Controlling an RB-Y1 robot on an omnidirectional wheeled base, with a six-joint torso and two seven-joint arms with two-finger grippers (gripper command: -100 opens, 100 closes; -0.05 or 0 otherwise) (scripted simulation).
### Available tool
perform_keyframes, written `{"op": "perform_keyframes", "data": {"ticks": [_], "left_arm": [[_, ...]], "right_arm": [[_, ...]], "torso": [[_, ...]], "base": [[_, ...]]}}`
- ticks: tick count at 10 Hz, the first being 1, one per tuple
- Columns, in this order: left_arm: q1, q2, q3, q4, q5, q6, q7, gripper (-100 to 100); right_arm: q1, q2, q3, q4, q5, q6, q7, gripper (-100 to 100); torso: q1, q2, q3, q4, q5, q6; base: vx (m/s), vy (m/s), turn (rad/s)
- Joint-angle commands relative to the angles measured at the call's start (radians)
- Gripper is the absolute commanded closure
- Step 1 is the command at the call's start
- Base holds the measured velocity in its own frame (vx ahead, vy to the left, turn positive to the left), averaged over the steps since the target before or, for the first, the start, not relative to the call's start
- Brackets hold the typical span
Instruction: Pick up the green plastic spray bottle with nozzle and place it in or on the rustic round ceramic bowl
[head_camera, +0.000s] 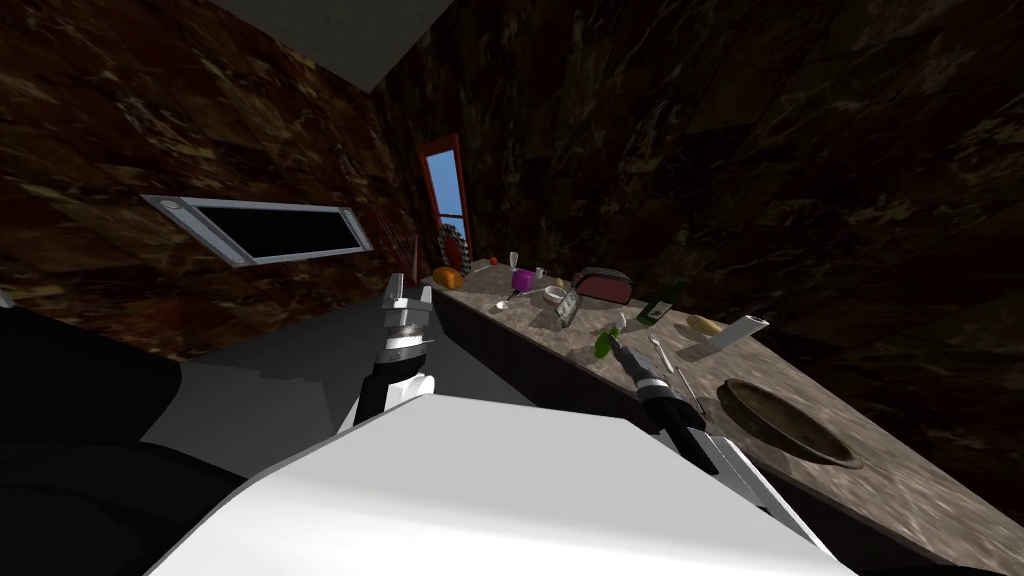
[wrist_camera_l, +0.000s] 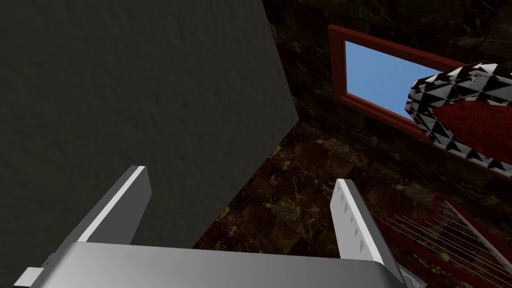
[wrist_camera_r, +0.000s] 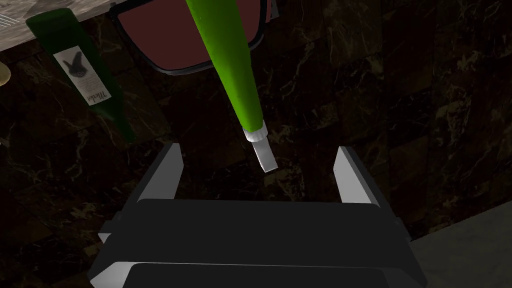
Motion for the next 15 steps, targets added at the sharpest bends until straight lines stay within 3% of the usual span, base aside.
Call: {"op": "perform_keyframes", "data": {"ticks": [1, 7, 8, 9, 10, 11, 12, 15], "left_arm": [[0.0, 0.0, 0.0, 0.0, 0.0, 0.0, 0.0, 0], [0.0, 0.0, 0.0, 0.0, 0.0, 0.0, 0.0, 0], [0.0, 0.0, 0.0, 0.0, 0.0, 0.0, 0.0, 0], [0.0, 0.0, 0.0, 0.0, 0.0, 0.0, 0.0, 0], [0.0, 0.0, 0.0, 0.0, 0.0, 0.0, 0.0, 0], [0.0, 0.0, 0.0, 0.0, 0.0, 0.0, 0.0, 0], [0.0, 0.0, 0.0, 0.0, 0.0, 0.0, 0.0, 0], [0.0, 0.0, 0.0, 0.0, 0.0, 0.0, 0.0, 0]], "right_arm": [[0.017, -0.009, -0.014, 0.01, 0.008, 0.034, 0.037, -100], [0.066, -0.032, -0.052, 0.045, 0.04, 0.153, 0.159, -100], [0.072, -0.038, -0.056, 0.048, 0.044, 0.167, 0.172, -100], [0.076, -0.032, -0.055, 0.04, 0.041, 0.153, 0.16, -100], [0.077, -0.032, -0.056, 0.041, 0.042, 0.156, 0.163, 0], [0.077, -0.032, -0.056, 0.041, 0.042, 0.155, 0.163, -100], [0.077, -0.032, -0.056, 0.041, 0.042, 0.155, 0.163, 100], [0.077, -0.032, -0.056, 0.04, 0.042, 0.155, 0.163, 100]], "torso": [[0.0, 0.0, 0.0, 0.0, 0.0, 0.0], [-0.002, 0.001, 0.001, 0.0, 0.0, 0.0], [0.0, -0.001, 0.0, 0.0, 0.0, 0.0], [0.0, 0.001, 0.0, 0.0, 0.0, 0.0], [-0.003, 0.004, 0.002, 0.001, 0.0, 0.0], [-0.006, 0.007, 0.004, 0.001, -0.001, 0.0], [-0.007, 0.008, 0.004, 0.002, -0.001, 0.0], [-0.007, 0.008, 0.005, 0.002, -0.002, 0.0]], "base": [[0.134, 0.101, -0.043], [0.119, 0.085, -0.049], [0.116, 0.109, -0.051], [0.043, 0.044, -0.013], [0.009, 0.009, 0.001], [0.0, 0.0, 0.0], [0.0, 0.0, 0.0], [0.0, 0.0, 0.0]]}}
